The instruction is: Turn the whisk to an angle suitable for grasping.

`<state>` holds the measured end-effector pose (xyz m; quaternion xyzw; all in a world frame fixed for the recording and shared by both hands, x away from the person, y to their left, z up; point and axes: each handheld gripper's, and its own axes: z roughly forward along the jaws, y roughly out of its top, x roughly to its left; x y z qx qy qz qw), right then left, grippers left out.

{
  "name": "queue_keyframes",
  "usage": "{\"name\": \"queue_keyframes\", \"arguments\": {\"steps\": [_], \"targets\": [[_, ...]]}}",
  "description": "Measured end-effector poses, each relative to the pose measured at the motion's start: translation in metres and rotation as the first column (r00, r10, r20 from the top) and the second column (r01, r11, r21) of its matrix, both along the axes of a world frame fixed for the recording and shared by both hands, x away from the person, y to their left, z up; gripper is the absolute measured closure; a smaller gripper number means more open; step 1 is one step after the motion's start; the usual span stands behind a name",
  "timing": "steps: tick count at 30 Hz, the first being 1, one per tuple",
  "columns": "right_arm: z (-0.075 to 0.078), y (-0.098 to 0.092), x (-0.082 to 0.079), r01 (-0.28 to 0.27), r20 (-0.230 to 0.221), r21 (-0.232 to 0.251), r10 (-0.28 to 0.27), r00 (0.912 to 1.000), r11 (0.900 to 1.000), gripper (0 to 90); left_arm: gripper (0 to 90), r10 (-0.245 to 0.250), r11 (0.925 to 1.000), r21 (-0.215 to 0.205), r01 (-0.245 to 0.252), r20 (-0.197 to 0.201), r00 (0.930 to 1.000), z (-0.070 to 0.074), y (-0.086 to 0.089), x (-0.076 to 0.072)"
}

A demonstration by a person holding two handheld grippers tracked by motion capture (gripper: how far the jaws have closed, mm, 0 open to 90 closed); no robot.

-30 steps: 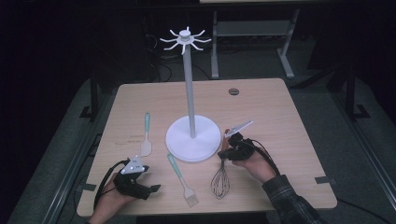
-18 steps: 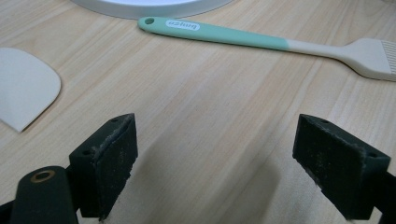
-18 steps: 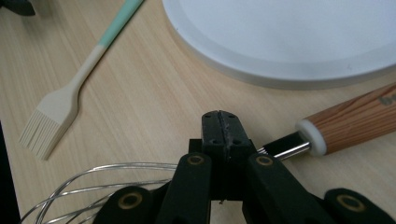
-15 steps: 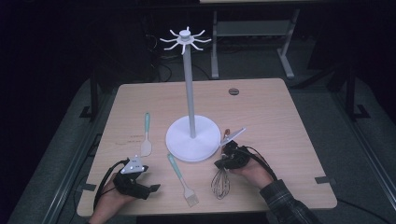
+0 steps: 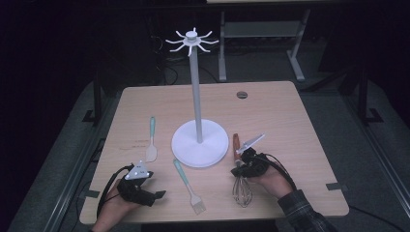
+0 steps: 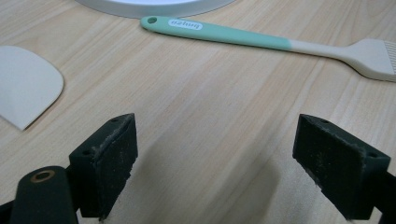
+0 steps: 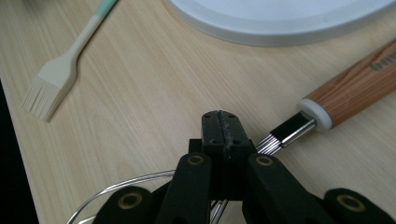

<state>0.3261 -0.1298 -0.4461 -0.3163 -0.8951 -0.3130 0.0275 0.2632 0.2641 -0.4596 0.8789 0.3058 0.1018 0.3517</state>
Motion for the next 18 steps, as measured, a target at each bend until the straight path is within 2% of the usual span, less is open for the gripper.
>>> {"name": "queue_keyframes", "arguments": {"steps": [2, 9, 18], "targets": [[0.0, -0.005, -0.001, 0.004, 0.0, 0.001, -0.004, 1.0, 1.0, 90.0, 13.5, 0.001, 1.0, 0.002, -0.001, -0.001, 1.0, 0.0, 0.0, 0.0], [-0.001, -0.02, -0.004, 0.04, 0.024, -0.048, -0.039, 0.9989, 0.998, 90.0, 13.5, 0.003, 1.0, -0.001, -0.003, 0.0, 1.0, 0.0, 0.0, 0.0], [0.0, -0.044, -0.003, 0.087, 0.053, -0.065, -0.084, 0.9951, 0.994, 90.0, 13.5, 0.001, 1.0, -0.001, -0.001, -0.001, 1.0, 0.0, -0.001, 0.0]]}}
